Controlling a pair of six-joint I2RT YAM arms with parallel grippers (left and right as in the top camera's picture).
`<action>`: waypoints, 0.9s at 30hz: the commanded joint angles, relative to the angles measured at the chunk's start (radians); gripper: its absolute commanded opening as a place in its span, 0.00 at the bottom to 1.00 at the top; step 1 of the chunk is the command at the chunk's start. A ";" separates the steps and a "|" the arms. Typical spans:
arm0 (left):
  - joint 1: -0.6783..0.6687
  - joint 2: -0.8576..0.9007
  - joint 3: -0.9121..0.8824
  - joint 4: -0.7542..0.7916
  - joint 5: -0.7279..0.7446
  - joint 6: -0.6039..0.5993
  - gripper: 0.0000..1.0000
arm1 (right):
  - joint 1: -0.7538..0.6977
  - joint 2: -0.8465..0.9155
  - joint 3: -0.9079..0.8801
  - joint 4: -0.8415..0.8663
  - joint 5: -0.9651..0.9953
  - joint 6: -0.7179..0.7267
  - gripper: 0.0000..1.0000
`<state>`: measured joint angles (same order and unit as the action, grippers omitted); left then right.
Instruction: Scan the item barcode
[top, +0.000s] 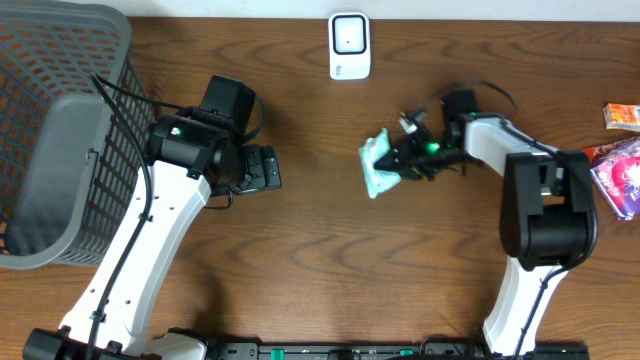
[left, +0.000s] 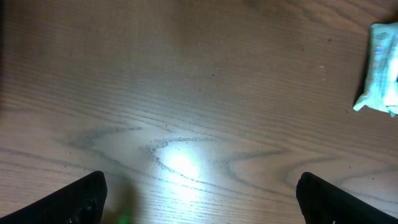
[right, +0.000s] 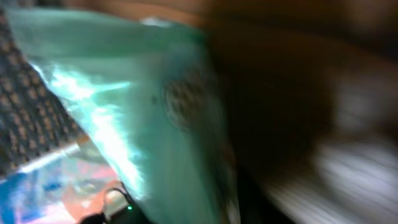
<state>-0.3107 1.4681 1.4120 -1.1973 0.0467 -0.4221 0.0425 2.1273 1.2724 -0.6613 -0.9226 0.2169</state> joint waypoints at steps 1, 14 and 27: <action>-0.003 0.002 -0.004 -0.003 -0.009 0.006 0.98 | -0.067 -0.002 0.001 -0.039 0.065 0.031 0.54; -0.003 0.002 -0.004 -0.003 -0.009 0.006 0.98 | -0.077 -0.216 0.120 -0.252 0.350 0.023 0.88; -0.003 0.002 -0.004 -0.003 -0.009 0.006 0.98 | 0.168 -0.160 0.108 -0.140 0.602 0.180 0.01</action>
<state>-0.3107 1.4681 1.4120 -1.1973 0.0463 -0.4221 0.1799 1.9388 1.3865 -0.8066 -0.4225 0.3443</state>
